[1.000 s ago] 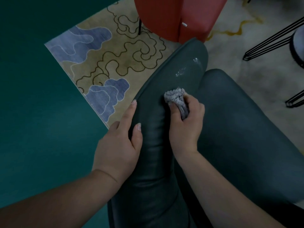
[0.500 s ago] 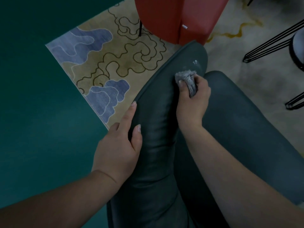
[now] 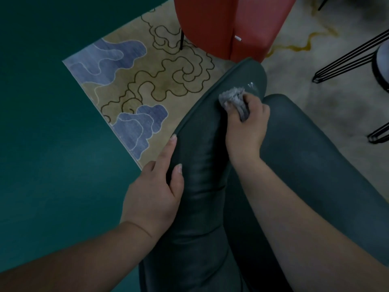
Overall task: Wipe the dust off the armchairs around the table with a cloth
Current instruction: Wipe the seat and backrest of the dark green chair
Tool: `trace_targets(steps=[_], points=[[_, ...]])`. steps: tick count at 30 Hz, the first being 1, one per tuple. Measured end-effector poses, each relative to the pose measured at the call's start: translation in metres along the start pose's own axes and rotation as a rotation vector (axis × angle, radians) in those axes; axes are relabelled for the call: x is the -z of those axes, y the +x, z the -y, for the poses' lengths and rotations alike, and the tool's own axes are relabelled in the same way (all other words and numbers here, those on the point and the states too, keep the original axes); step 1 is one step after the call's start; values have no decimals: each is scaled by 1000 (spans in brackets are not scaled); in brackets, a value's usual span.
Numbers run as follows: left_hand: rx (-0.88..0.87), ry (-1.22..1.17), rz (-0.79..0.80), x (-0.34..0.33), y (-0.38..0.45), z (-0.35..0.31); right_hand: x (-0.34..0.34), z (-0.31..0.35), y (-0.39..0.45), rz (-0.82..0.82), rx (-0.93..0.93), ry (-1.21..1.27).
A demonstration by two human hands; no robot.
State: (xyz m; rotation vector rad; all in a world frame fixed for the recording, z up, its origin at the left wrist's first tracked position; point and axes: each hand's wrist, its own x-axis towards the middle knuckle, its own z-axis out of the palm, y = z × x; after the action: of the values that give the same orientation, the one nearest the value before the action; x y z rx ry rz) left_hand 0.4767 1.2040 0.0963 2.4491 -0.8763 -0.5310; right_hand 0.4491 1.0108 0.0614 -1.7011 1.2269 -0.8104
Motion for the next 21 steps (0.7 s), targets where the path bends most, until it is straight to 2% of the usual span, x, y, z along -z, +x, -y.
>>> trace_targets(steps=[3,6,8,12,16,21], points=[[-2,-4,-6,0,0,0,-5,8,5,13,13,-39],[-11,12,-7,0,0,0,-1,9,-29,112,260,-113],[-8,17,-11,0,1,-1,6,9,-36,183,351,-131],[2,9,-19,-1,2,0,3,17,-1,231,383,-263],[-1,16,-34,-2,1,1,-5,23,-3,196,302,-219],[-20,53,-38,-3,3,4,1,17,-35,244,450,-256]])
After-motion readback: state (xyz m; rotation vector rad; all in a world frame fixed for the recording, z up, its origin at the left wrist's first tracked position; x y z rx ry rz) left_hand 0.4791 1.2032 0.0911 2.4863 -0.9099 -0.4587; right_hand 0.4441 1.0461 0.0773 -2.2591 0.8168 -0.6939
